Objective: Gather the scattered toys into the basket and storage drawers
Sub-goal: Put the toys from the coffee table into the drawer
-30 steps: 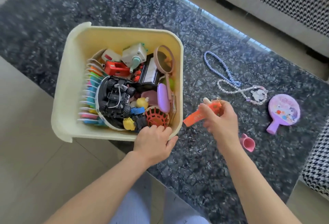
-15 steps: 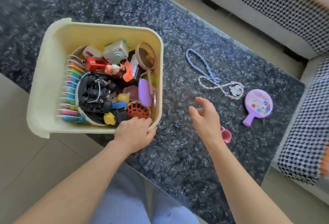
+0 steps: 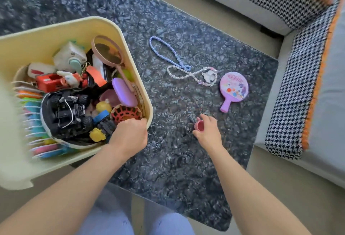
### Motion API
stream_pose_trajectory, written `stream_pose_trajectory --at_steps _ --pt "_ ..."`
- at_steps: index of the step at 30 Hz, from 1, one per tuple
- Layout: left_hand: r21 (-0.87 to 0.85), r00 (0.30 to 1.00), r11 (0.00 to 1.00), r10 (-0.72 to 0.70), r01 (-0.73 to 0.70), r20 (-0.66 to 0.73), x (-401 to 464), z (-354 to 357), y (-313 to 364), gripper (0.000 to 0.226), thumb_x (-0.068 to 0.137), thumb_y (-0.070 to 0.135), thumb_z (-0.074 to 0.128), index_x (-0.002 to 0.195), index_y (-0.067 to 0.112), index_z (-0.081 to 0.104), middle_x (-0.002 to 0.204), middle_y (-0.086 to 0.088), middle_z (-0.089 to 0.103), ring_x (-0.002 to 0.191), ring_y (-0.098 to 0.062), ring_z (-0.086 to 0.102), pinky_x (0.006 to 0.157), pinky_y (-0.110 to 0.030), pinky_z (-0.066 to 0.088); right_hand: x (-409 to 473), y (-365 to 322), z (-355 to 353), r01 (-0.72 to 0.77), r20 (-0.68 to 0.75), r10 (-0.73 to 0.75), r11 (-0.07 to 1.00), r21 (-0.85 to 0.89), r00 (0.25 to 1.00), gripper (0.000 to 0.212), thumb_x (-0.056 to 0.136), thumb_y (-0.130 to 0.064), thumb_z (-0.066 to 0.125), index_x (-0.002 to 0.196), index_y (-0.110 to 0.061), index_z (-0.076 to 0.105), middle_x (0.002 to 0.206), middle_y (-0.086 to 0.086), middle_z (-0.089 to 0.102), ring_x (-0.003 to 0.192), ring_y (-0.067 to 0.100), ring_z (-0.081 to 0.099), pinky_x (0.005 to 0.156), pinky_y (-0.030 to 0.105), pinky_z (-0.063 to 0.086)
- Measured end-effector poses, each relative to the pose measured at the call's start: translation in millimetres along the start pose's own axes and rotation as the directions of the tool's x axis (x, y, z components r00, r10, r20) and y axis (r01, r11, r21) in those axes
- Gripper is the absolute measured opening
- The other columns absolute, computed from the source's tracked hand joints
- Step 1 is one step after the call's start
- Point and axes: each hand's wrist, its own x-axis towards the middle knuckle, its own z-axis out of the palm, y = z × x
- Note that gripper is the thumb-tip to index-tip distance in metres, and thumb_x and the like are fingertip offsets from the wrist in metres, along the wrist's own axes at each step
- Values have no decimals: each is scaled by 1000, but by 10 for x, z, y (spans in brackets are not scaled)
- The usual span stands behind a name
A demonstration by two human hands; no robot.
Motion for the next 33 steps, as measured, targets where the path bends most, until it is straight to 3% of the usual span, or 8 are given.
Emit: stream_pose_trajectory --at_steps 6,11,14,17,21,24,29,33 --pt "74 996 995 -70 66 61 -10 -76 89 18 91 19 43 98 9 56 94 -10 64 87 -28 62 66 -33 45 -38 -253 -113 43 -141 -20 986 159 990 24 91 -26 54 113 -15 58 107 4 62 96 21 56 74 26 36" --pt "81 983 990 -127 117 134 10 -145 116 21 91 20 41 105 10 53 102 -10 62 95 -28 59 74 -37 46 -365 -1105 -554 331 -227 -242 742 583 943 28 84 -32 66 111 -29 58 92 -20 61 83 -2 59 74 15 46" --pt "99 981 989 -126 112 145 -9 -155 117 21 88 15 44 105 8 54 98 -11 63 91 -28 61 66 -33 44 -541 -1701 -642 451 -126 -481 656 605 868 27 83 -25 67 107 -31 58 93 -19 63 84 -7 60 75 12 49" --pt "83 994 995 -67 60 87 -37 -197 96 15 65 17 71 74 11 61 64 -5 63 60 -20 63 45 -24 42 -660 -2207 -531 522 -3 -630 641 562 776 32 83 -24 66 114 -25 59 97 -14 64 90 4 62 79 21 53" --pt "2 991 997 -74 75 109 -21 -138 62 11 82 10 47 87 9 57 88 -12 65 87 -29 61 67 -37 47 -661 -2664 -283 537 131 -716 620 572 686 51 84 -22 67 132 -18 49 121 -3 60 106 9 58 92 23 48" --pt "1 994 997 -81 81 75 -17 -148 61 14 85 10 44 91 8 56 93 -13 64 91 -31 60 70 -38 47 -565 -2659 -210 458 133 -665 632 625 735 55 85 -21 65 136 -16 45 133 2 54 117 13 54 101 33 45" --pt "29 985 992 -123 121 119 52 -116 111 21 89 13 43 108 10 52 104 -9 62 98 -27 58 68 -33 40 -198 -1972 -448 384 -120 -439 583 716 890 26 86 -6 55 106 -21 61 98 -2 67 87 14 65 77 29 55" --pt "4 987 990 -142 142 81 43 -114 112 16 87 14 45 101 14 54 100 -8 62 93 -27 60 74 -35 47 297 -1282 -520 225 -169 -153 767 601 974 23 88 -6 50 105 -13 63 96 3 67 85 16 62 82 34 52"
